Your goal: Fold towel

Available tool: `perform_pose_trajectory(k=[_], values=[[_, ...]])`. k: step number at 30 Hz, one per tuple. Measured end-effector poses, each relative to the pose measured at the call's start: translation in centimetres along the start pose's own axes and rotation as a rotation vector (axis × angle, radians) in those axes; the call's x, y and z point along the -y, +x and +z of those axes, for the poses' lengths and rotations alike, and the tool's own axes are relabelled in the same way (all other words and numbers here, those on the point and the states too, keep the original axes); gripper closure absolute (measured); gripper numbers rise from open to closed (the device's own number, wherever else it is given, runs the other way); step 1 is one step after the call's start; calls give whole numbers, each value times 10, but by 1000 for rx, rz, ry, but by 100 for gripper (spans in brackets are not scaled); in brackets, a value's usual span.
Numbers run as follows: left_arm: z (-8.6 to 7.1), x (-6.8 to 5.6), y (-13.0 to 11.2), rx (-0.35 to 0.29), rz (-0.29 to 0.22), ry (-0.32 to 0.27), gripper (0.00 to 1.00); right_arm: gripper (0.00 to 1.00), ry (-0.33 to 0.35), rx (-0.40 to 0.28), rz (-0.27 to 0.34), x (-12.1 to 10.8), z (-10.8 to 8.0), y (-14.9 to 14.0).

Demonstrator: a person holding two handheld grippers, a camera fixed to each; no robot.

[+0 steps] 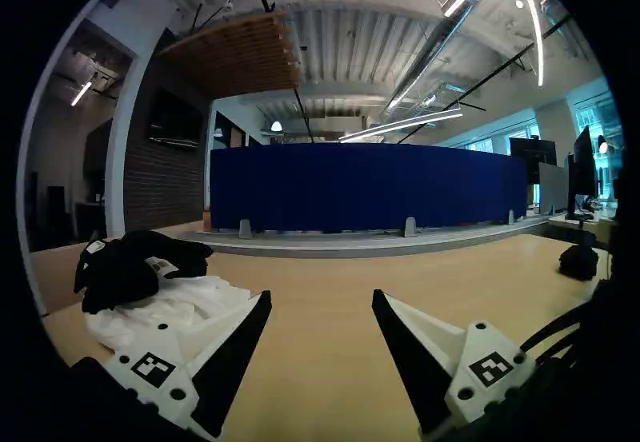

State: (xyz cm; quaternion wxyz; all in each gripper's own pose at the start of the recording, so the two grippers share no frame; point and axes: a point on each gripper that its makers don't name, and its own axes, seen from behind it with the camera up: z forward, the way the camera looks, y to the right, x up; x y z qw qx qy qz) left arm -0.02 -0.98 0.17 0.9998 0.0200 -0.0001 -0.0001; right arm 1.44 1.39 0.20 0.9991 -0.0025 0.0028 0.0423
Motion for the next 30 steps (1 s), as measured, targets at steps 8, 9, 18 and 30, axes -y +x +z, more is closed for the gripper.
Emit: perform_pose_trajectory(k=[8, 9, 18, 30], values=[[1, 0, 0, 0, 0, 0, 7, 0, -12, 6, -27, 3, -2, -7], [1, 0, 0, 0, 0, 0, 7, 0, -12, 7, -30, 4, -3, -8], [0, 0, 0, 0, 0, 0, 7, 1, 6, 5, -78, 14, -3, -12], [0, -1, -1, 0, 0, 0, 6, 1, 16, 6, -86, 16, -2, -14]])
